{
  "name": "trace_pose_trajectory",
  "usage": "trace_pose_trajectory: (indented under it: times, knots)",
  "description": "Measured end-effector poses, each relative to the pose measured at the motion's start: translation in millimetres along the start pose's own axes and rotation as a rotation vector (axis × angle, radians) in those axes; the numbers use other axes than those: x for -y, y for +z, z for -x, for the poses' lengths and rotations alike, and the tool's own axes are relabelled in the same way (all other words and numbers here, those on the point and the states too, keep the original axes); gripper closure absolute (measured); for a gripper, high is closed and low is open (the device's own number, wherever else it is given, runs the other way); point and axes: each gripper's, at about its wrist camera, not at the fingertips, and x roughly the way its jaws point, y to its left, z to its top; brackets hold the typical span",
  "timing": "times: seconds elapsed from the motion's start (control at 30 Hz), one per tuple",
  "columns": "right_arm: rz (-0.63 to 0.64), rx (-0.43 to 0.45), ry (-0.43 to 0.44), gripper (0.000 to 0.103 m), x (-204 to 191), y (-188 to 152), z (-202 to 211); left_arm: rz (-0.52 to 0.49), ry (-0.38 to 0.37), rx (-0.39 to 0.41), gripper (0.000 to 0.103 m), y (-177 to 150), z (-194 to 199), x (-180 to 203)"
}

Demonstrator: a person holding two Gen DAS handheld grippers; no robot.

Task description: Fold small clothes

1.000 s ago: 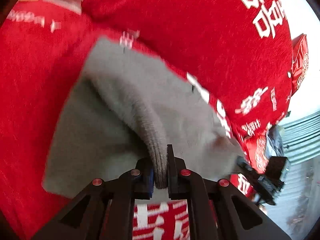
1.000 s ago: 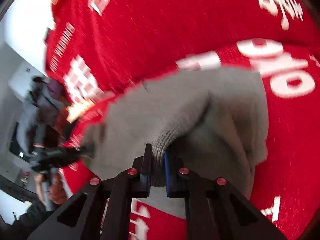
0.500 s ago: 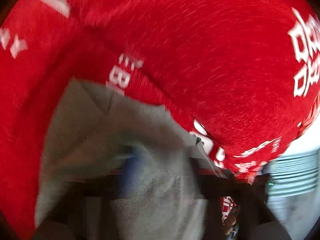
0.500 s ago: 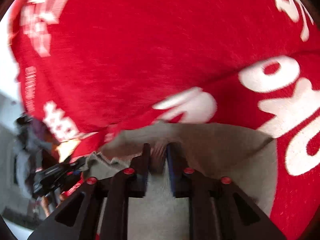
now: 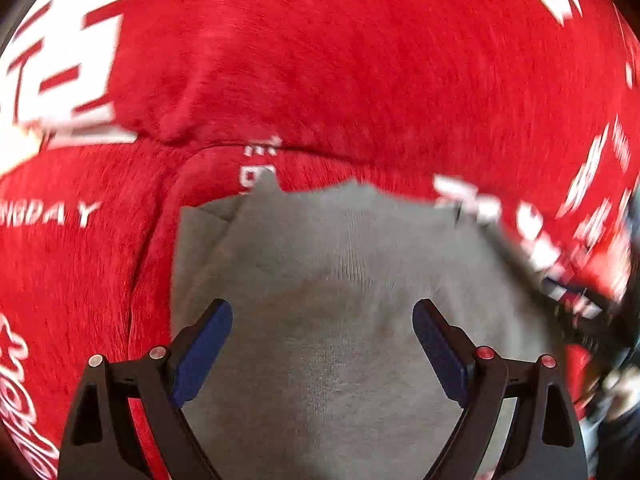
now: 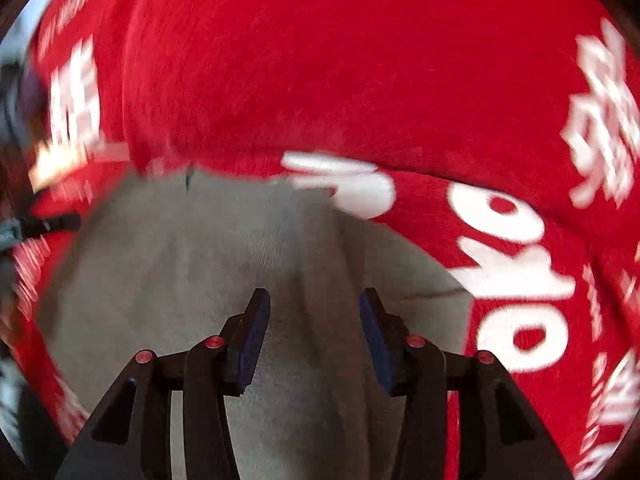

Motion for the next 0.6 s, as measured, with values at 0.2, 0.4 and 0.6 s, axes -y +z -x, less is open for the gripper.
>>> trace_pose_trajectory:
  times: [0.2, 0.4, 0.6]
  knots:
    - [-0.320, -0.049, -0.029, 0.047, 100, -14, -13, 0.131, 0.028, -0.031, 0.011, -2, -14, -47]
    - [-0.413, -0.041, -0.088, 0.047, 150, -41, 15, 0.218, 0.052, 0.025, 0.011, -2, 17, -83]
    - [-0.231, 0.102, 0.148, 0.045, 62, 9, 42, 0.090, -0.031, 0.080, 0.011, 15, 24, -18]
